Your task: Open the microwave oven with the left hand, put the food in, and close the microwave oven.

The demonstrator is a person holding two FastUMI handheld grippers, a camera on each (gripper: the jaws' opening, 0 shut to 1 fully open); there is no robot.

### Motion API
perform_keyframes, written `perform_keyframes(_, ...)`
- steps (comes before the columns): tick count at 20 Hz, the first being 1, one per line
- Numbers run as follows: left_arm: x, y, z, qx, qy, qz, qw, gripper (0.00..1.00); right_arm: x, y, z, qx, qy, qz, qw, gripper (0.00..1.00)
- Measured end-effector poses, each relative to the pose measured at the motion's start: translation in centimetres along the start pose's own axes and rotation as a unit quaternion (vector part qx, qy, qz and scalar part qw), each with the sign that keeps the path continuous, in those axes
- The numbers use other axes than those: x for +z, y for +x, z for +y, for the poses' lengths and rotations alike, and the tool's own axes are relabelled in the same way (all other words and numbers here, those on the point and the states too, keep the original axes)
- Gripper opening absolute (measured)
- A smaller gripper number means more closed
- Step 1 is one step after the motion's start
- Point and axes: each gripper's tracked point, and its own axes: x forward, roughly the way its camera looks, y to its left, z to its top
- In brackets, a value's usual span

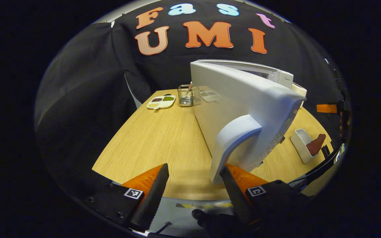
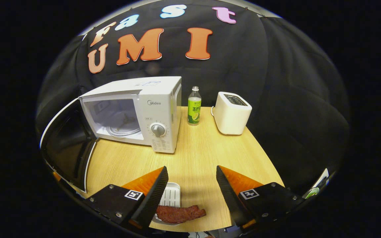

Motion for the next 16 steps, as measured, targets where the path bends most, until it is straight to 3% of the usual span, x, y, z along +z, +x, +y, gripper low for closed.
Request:
perform_keyframes(5, -0.4, -0.4, 4.8, -0.007, 0.011, 0.015, 1.000, 0.99, -3.4, 0.4, 0.0, -0.026, 0.032, 0.052, 0.998, 0.91)
perform_keyframes(8, -1.4, -0.9, 8.5, 0.019, 0.022, 0.021, 0.999, 0.99, -4.8, 0.5, -0.9, -0.045, 0.052, 0.069, 0.995, 0.91)
perform_keyframes(12, -1.4, -1.2, 12.4, 0.057, -0.001, 0.017, 0.998, 0.99, -6.9, -0.1, -2.0, -0.066, 0.066, 0.093, 0.991, 0.91)
perform_keyframes(16, -0.1, -0.9, 15.2, 0.104, -0.022, -0.002, 0.994, 0.99, -9.6, -0.1, -2.0, -0.063, 0.119, 0.132, 0.982, 0.91)
